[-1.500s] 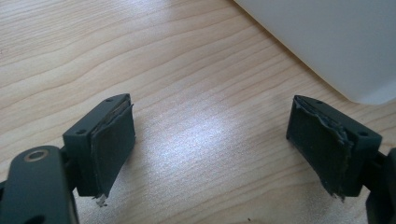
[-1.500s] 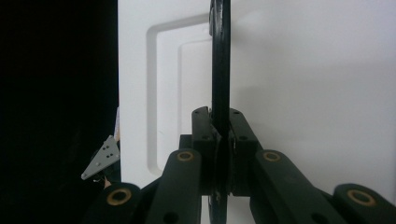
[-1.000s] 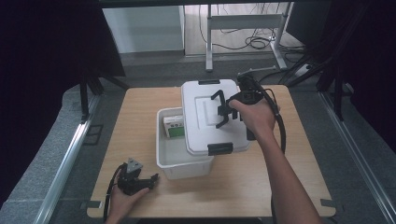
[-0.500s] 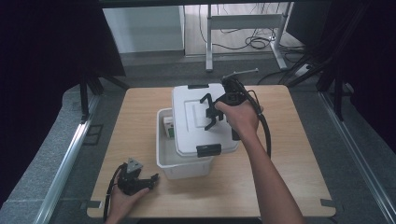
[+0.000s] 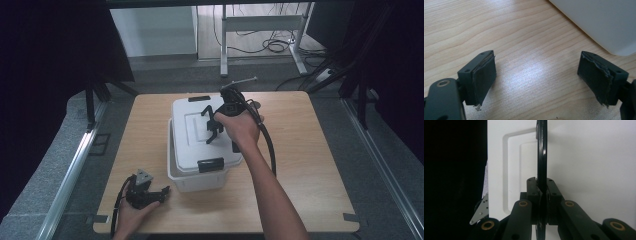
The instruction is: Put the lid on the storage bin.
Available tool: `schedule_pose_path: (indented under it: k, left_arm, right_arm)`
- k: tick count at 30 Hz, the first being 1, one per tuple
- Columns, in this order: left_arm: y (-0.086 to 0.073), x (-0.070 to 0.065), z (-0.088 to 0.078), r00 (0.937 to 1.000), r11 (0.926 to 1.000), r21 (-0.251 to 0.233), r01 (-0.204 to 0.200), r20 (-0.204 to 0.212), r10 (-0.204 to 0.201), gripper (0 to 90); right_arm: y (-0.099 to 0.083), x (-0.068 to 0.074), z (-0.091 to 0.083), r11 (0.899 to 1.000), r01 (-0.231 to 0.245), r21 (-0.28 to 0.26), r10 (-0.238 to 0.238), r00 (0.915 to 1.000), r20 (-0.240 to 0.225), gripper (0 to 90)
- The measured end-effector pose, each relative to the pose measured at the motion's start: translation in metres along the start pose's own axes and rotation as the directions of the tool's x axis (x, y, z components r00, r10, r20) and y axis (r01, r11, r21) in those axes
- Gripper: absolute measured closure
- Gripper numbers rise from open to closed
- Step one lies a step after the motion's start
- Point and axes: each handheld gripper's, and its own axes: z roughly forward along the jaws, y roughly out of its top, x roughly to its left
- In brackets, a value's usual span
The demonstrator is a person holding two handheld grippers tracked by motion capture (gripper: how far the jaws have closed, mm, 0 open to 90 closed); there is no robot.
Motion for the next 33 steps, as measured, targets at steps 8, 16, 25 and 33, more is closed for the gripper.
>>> schedule_pose_path:
  k: [8,16,25,33]
  left_arm:
    - [0.0,0.0,0.0,1.0,1.0,0.0,0.0,0.001,0.0,15.1]
    - [0.0,0.0,0.001,1.0,1.0,0.0,-0.002,0.002,0.002,14.8]
    - [0.001,-0.001,0.001,1.0,1.0,0.0,-0.002,0.003,0.002,14.5]
    - [0.001,-0.001,0.001,1.0,1.0,0.0,-0.004,0.003,0.004,14.5]
  right_arm:
    - [-0.001,0.008,0.02,1.0,-0.004,0.027,0.004,1.0,0.004,84.6]
    - [-0.001,0.008,0.03,0.999,-0.015,0.043,0.014,0.9994,0.031,84.6]
    - [-0.001,0.007,0.039,0.998,-0.04,0.054,0.038,0.9986,0.037,84.6]
    - [0.001,0.008,0.047,0.996,-0.063,0.062,0.061,0.9974,0.038,84.6]
